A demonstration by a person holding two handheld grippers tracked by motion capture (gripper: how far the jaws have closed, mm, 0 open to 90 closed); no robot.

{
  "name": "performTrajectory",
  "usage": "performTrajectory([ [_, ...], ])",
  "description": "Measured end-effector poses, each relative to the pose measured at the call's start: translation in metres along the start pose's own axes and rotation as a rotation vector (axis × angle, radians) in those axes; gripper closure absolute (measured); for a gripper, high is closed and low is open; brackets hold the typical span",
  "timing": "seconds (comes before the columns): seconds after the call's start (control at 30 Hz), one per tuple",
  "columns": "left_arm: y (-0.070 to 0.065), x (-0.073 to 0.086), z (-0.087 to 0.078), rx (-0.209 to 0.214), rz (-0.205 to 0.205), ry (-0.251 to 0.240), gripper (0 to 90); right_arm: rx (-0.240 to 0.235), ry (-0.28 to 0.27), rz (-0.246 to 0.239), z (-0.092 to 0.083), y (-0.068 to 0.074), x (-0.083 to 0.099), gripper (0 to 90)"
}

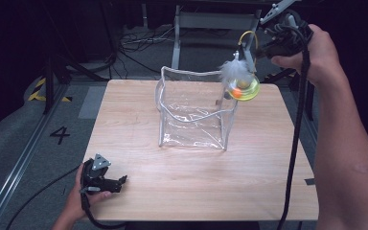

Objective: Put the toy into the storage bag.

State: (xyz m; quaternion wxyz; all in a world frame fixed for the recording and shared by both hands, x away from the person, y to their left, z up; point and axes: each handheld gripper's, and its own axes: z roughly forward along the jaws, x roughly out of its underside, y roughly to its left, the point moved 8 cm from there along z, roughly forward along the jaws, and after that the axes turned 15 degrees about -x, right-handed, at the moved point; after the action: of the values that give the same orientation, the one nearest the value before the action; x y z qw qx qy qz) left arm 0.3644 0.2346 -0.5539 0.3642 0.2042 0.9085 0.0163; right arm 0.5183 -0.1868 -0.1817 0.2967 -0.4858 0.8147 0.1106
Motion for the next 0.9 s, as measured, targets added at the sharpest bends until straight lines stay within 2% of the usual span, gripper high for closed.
performTrajectory([
  [0.37,0.000,0.000,0.000,0.003,0.002,-0.001,0.5,-0.013,0.012,-0.007,0.024,0.004,-0.015,88.9],
  [0.9,0.000,0.000,0.000,0.004,0.000,-0.002,0.6,-0.058,0.037,-0.014,0.064,0.008,-0.023,88.8],
])
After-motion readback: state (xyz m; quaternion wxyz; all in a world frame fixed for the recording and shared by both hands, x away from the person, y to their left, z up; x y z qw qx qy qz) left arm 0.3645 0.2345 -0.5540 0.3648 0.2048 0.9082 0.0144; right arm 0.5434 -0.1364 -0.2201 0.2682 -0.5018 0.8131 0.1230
